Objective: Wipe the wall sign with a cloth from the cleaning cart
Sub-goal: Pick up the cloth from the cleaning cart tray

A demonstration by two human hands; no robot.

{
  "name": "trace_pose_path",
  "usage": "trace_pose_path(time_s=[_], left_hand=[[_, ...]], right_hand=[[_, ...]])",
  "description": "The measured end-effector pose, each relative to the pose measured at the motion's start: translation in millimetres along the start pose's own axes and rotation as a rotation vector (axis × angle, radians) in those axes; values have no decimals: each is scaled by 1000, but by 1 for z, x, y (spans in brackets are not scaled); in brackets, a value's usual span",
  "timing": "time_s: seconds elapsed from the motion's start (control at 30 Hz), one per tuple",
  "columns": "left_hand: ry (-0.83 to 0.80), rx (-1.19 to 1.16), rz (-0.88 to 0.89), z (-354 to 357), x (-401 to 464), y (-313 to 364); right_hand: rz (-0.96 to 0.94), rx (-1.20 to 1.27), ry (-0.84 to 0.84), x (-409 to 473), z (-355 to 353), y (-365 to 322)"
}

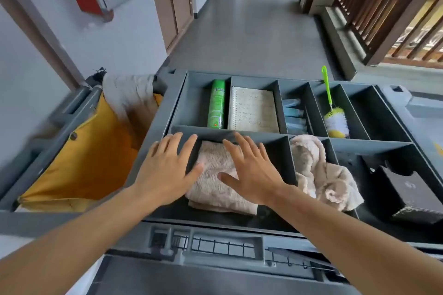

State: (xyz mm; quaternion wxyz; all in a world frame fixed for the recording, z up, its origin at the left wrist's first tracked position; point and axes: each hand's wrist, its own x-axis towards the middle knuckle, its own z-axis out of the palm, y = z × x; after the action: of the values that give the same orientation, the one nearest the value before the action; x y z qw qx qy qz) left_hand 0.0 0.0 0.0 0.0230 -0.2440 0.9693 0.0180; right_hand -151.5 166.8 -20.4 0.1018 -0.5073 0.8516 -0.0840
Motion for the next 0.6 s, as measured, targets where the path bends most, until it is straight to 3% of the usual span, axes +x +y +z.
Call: trace_pose_path(time_s=[0.23,0.6], left_hand=[[53,3,32,6,3,-19],[51,2,30,4,1,-37]], right_hand=[[-23,-11,13,7,12,-17],[49,-102,-179,17,37,-23]])
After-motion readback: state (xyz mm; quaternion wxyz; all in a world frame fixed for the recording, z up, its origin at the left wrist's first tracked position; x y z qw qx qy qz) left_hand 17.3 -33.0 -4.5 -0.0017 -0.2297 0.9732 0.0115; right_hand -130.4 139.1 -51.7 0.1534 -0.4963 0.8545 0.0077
